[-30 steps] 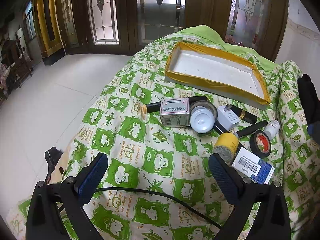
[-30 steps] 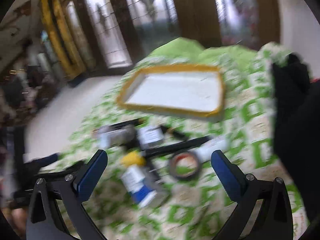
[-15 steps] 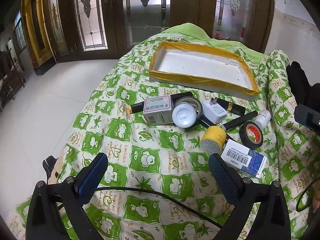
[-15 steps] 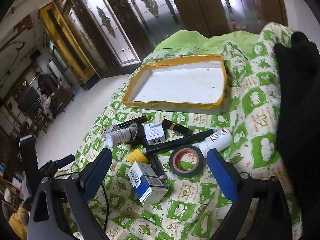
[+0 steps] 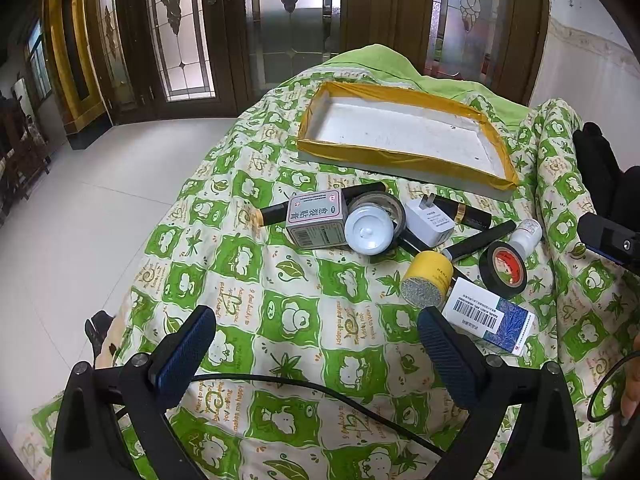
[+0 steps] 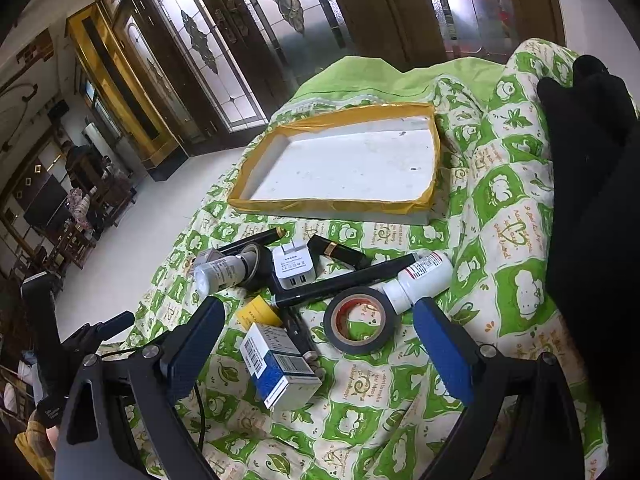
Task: Organize rigid objects
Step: 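Move both tools over the cluster of objects beside the tray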
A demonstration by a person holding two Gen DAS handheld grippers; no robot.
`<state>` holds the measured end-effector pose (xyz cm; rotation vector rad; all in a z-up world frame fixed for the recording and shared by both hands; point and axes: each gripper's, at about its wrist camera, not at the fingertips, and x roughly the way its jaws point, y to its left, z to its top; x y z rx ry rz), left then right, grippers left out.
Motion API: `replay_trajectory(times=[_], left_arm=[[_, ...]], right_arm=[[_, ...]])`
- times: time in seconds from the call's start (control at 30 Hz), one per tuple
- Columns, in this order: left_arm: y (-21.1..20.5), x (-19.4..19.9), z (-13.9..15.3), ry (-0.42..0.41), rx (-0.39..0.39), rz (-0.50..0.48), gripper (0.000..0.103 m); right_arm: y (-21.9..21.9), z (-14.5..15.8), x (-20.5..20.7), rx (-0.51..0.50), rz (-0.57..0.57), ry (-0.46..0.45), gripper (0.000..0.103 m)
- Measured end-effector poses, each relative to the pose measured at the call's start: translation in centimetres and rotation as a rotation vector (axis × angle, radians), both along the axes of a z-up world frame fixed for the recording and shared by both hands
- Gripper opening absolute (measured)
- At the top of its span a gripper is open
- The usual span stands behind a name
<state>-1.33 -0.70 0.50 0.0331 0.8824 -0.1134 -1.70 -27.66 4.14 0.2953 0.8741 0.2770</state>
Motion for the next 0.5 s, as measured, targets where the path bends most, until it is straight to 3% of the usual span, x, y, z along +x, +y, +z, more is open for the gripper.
replay_trajectory(times=[0.5], left_arm=[[-0.1, 0.0, -0.1, 0.002, 0.002, -0.003, 0.102]], right_arm=[[0.8, -1.2, 1.0, -0.060, 0.009, 0.057, 0.095]])
